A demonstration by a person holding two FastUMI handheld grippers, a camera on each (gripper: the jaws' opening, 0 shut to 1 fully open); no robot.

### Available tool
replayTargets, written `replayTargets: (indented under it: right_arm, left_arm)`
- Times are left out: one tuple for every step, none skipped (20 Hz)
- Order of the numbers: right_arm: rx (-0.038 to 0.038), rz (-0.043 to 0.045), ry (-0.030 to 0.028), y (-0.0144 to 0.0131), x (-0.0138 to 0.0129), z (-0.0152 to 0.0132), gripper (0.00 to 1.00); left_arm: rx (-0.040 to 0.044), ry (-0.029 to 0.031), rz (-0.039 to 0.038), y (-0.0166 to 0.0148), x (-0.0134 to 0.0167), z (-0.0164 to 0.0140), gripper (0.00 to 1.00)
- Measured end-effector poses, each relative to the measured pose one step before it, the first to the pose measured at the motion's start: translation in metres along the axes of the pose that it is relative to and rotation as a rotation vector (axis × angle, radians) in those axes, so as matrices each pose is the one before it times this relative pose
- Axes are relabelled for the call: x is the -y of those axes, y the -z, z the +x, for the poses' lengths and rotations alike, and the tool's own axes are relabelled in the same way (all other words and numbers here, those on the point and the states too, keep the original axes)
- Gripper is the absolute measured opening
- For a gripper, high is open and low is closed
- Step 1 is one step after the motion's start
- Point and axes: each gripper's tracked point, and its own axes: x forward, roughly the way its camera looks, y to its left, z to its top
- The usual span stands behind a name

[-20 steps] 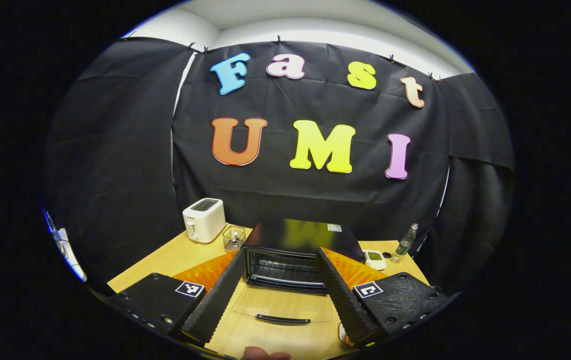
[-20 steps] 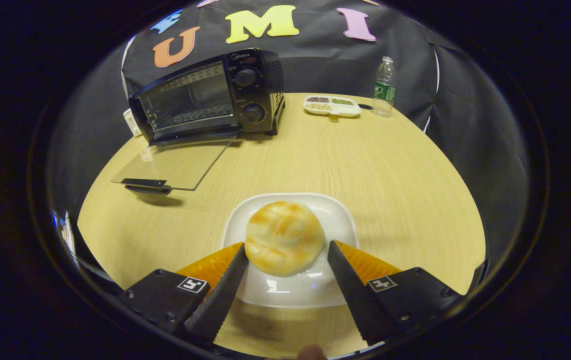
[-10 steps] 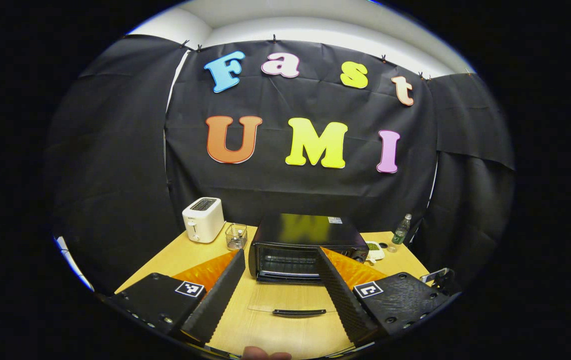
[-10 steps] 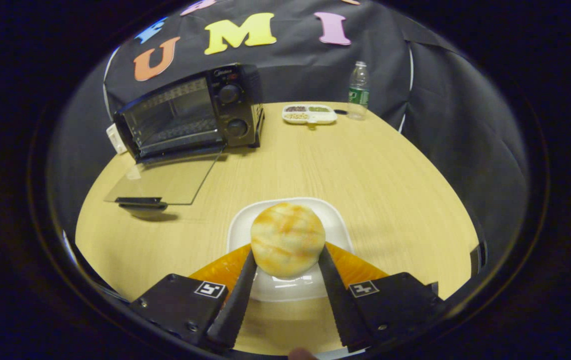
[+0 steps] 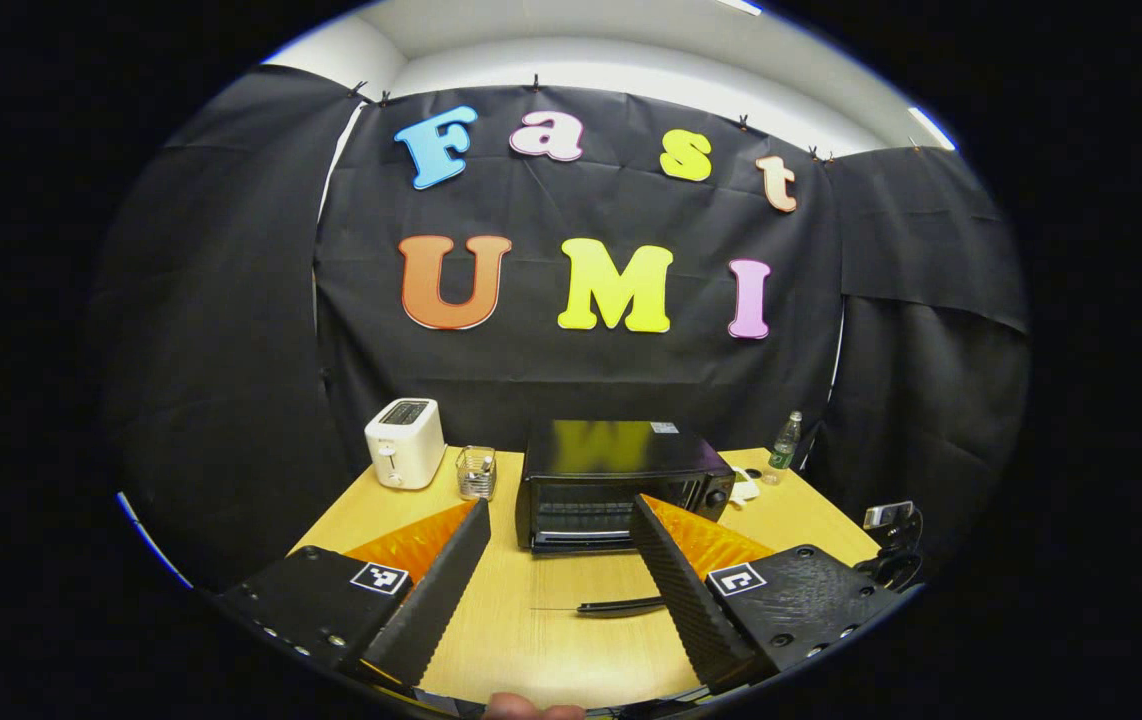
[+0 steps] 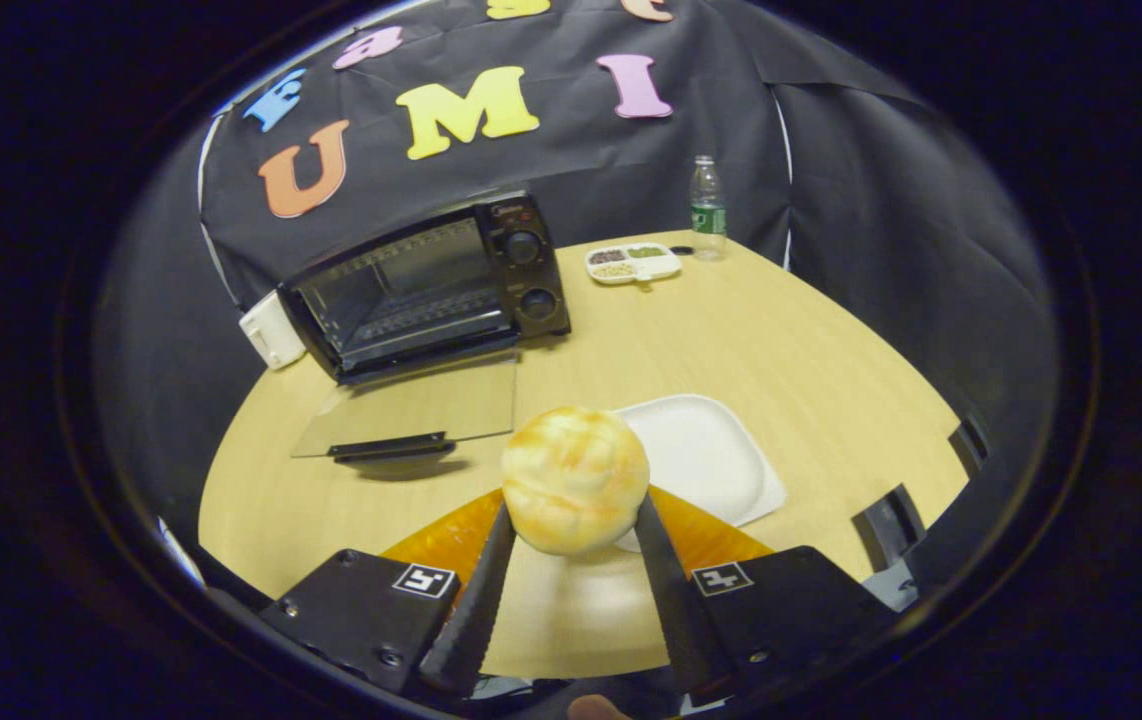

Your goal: Open the electric oven with the left hand, put the food in, and close the electric oven.

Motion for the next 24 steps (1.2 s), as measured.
replayTargets:
  right_arm:
    - [0.01434, 0.00499, -0.01792, -0.00557, -0.01392, 0.00401, 0.72]
    - [0.01916, 0.00836, -0.01742, -0.0082, -0.0134, 0.00435, 0.72]
    - [0.0183, 0.01064, -0.01644, -0.00693, -0.01184, 0.00629, 0.72]
    - [0.0181, 0.01287, -0.01287, -0.00884, -0.01173, 0.00861, 0.71]
    - [0.01751, 0.01232, -0.01083, -0.00616, -0.01227, 0.01061, 0.71]
    - [0.00969, 0.01016, -0.01002, -0.00518, -0.01184, 0.01271, 0.71]
    - [0.0114, 0.01119, -0.00977, -0.00468, -0.01166, 0.01321, 0.71]
    - [0.01239, 0.02, -0.00722, -0.0057, -0.01068, 0.01403, 0.71]
    - [0.01445, 0.02365, -0.00877, -0.00461, -0.01063, 0.01397, 0.71]
    - [0.01361, 0.01788, -0.0026, -0.00451, -0.00882, 0.01388, 0.71]
    - [0.01488, 0.01828, -0.00428, -0.00388, -0.00899, 0.01346, 0.71]
    - [0.01687, 0.02269, 0.00107, -0.0036, -0.00826, 0.01307, 0.7]
    - [0.01477, 0.02523, 0.00193, -0.00222, -0.00708, 0.01289, 0.71]
    - [0.01031, 0.02381, 0.00341, -0.00159, -0.00638, 0.01366, 0.71]
    - [0.00806, 0.02251, 0.0072, -0.00067, -0.00555, 0.01328, 0.71]
    - [0.0027, 0.01964, 0.01005, -0.00097, -0.00365, 0.01264, 0.7]
    - [0.00307, 0.01734, 0.00751, -0.00069, -0.00288, 0.01127, 0.71]
    - [-0.00407, 0.01068, 0.01061, -0.00066, -0.00198, 0.00939, 0.71]
    - [-0.00715, 0.0091, 0.01253, 0.00073, -0.00117, 0.00938, 0.71]
    - [-0.00359, 0.01007, 0.00286, -0.00158, -0.00053, 0.00744, 0.7]
    - [0.00293, 0.0023, 0.00812, -0.00299, -0.00004, 0.00575, 0.71]
    - [0.01043, -0.0085, 0.01296, -0.0043, 0.00125, 0.00613, 0.72]
    - [0.00939, -0.01173, 0.00998, -0.00257, 0.00183, 0.00662, 0.71]
    - [-0.00007, -0.00803, 0.00932, -0.00096, 0.00107, 0.00627, 0.7]
  left_arm:
    - [-0.0009, -0.00439, 0.00436, 0.00107, -0.00567, -0.00408, 0.93]
    - [-0.00052, -0.00787, 0.00514, 0.0002, -0.00757, -0.00357, 0.93]
    - [-0.00188, -0.01057, 0.00239, 0.00097, -0.00714, -0.00403, 0.93]
    - [-0.00452, -0.01562, -0.00181, 0.00287, -0.00804, -0.00509, 0.93]
    - [-0.00553, -0.00676, -0.00634, 0.00346, -0.00603, -0.00459, 0.93]
    - [-0.00467, -0.00916, 0.00068, 0.00254, -0.00308, -0.00434, 0.93]
    - [-0.00682, -0.01136, 0.00567, 0.0034, -0.00647, -0.00267, 0.93]
    - [-0.00874, -0.00965, 0.00545, 0.00445, -0.00716, -0.00275, 0.83]
    - [-0.00784, -0.01119, 0.0017, 0.00242, -0.00582, -0.00304, 0.93]
    - [-0.00814, -0.00846, -0.00143, 0.00294, -0.00558, -0.00233, 0.93]
    - [-0.00783, -0.00586, 0.00036, 0.00412, -0.00366, -0.00076, 0.93]
    - [-0.01577, -0.00537, 0.009, 0.00471, -0.00603, -0.00214, 0.93]
    - [-0.01087, -0.00763, 0.01336, 0.00449, -0.00526, -0.00243, 0.83]
    - [-0.00523, -0.00656, 0.01101, 0.00189, -0.00502, -0.00165, 0.93]
    - [-0.00573, -0.00524, 0.00506, 0.0015, -0.0045, -0.00085, 0.93]
    - [-0.00796, -0.00597, 0.00315, 0.00197, -0.00487, -0.00029, 0.83]
    - [-0.00963, -0.00995, 0.00173, 0.00312, -0.00579, -0.00071, 0.93]
    - [-0.00852, -0.01056, -0.00174, 0.0035, -0.00518, -0.00077, 0.93]
    - [-0.00366, -0.00847, -0.00316, 0.00137, -0.00457, -0.00167, 0.93]
    - [-0.0018, -0.00882, -0.00288, 0.00189, -0.00416, -0.00048, 0.93]
    - [-0.00674, -0.0083, -0.00344, 0.00418, -0.00388, -0.00069, 0.93]
    - [-0.00839, -0.00571, -0.00363, 0.00304, -0.00269, 0.00077, 0.93]
    - [-0.00605, -0.00341, -0.0034, 0.00139, -0.0014, 0.00032, 0.93]
    - [-0.00714, -0.00329, -0.00069, 0.00113, -0.00129, -0.0004, 0.93]
